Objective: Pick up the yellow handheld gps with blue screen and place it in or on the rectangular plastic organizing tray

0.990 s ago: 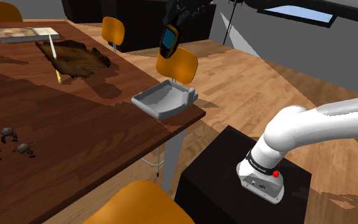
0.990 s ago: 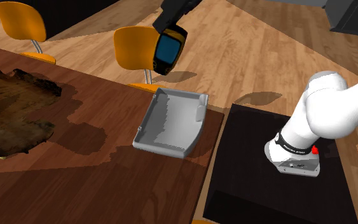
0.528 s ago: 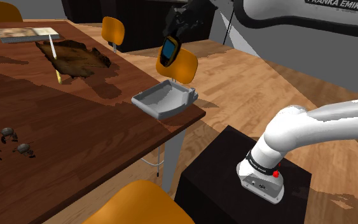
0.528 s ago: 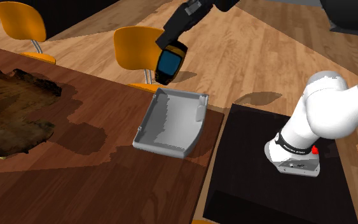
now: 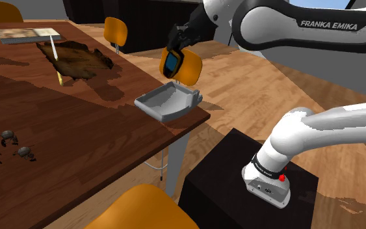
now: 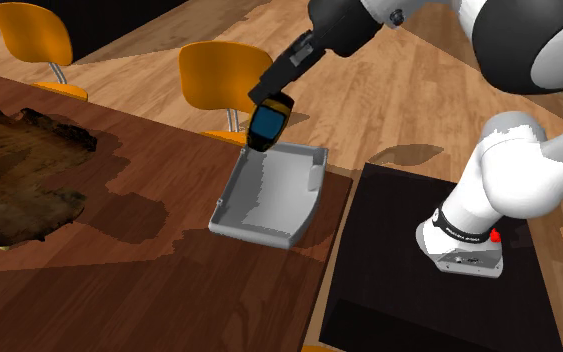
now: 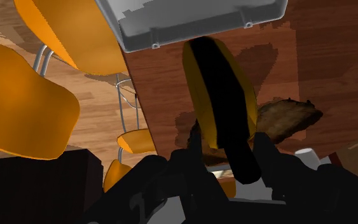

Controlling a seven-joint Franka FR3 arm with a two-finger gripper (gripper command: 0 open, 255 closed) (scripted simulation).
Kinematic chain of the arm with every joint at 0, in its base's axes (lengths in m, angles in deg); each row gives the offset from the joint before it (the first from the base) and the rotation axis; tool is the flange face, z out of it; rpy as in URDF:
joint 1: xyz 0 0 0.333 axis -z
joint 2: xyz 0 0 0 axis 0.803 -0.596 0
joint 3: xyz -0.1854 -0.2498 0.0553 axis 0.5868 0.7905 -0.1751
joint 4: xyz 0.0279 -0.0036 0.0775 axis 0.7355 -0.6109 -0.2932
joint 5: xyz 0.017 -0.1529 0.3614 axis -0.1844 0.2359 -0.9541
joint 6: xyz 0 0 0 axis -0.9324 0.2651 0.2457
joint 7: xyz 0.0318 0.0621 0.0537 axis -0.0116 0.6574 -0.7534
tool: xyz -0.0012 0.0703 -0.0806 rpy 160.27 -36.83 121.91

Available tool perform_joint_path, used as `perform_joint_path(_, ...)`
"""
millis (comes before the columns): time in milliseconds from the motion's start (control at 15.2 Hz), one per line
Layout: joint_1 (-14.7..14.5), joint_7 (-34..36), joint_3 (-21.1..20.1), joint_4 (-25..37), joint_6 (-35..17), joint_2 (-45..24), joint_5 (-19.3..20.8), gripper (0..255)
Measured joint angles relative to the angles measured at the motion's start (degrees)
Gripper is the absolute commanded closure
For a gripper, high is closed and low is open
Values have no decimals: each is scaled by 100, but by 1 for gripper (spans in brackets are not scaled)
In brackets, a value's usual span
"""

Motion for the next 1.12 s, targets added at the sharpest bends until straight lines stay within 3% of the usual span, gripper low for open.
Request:
perform_joint_path(330,-50,13,-93,-431,-420,7,-71,255)
perform_joint_path(792,-67,26,-121,-527,-507,21,-89,255)
perform_joint_path(858,-67,26,-121,-528,-508,21,-89,0)
perform_joint_path(1122,-67,27,-122,-526,-509,22,-89,0)
